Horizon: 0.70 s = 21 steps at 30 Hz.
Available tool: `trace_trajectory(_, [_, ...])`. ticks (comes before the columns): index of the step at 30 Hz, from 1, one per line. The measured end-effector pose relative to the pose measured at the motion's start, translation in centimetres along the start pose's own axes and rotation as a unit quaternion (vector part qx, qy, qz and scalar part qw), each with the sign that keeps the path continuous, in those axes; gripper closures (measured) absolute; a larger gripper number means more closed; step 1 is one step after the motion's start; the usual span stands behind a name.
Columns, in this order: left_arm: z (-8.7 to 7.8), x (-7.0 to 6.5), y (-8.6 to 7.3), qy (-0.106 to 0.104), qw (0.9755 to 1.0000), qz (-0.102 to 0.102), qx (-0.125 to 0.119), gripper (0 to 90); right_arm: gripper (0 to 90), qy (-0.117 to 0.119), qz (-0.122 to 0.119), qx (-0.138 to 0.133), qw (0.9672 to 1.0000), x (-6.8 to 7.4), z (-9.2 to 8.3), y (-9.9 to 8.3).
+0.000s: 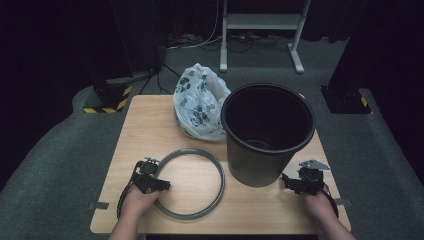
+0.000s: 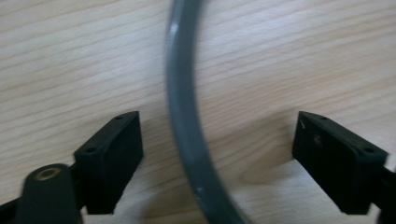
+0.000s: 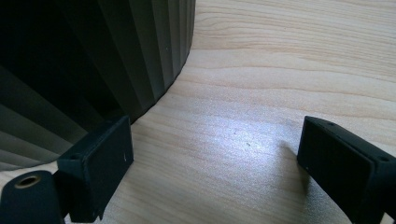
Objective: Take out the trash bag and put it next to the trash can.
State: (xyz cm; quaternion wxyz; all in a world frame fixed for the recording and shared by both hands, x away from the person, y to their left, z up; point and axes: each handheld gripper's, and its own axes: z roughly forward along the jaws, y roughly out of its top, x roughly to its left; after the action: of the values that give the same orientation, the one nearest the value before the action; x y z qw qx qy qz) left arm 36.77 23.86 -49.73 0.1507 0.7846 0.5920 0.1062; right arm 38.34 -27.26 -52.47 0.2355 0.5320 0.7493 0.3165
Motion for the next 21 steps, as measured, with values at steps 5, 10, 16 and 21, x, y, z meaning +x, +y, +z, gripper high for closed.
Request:
trace_trajectory(5, [0.1, -0.3, 1.2, 0.002, 0.998, 0.0, 0.063, 15.8, 10.3, 0.002, -0.002, 0.0, 1.0, -0.1, 0.0, 0.0])
trace_trajectory(10, [0.4, -0.1, 2.5, 0.004, 0.9941, -0.009, 0.108, 15.8, 10.4, 0.003, -0.003, 0.0, 1.0, -0.1, 0.0, 0.0])
trace_trajectory(16, [0.7, 0.4, 3.9, 0.0, 0.9872, -0.036, 0.155, 18.1, 10.4, 0.007, -0.005, 0.0, 1.0, -0.1, 0.1, 0.1])
trace_trajectory(21, [0.7, 0.8, 4.6, 0.004, 0.982, -0.038, 0.185, 27.5, 10.4, 0.012, -0.007, 0.001, 0.9999, -0.1, 0.1, 0.1])
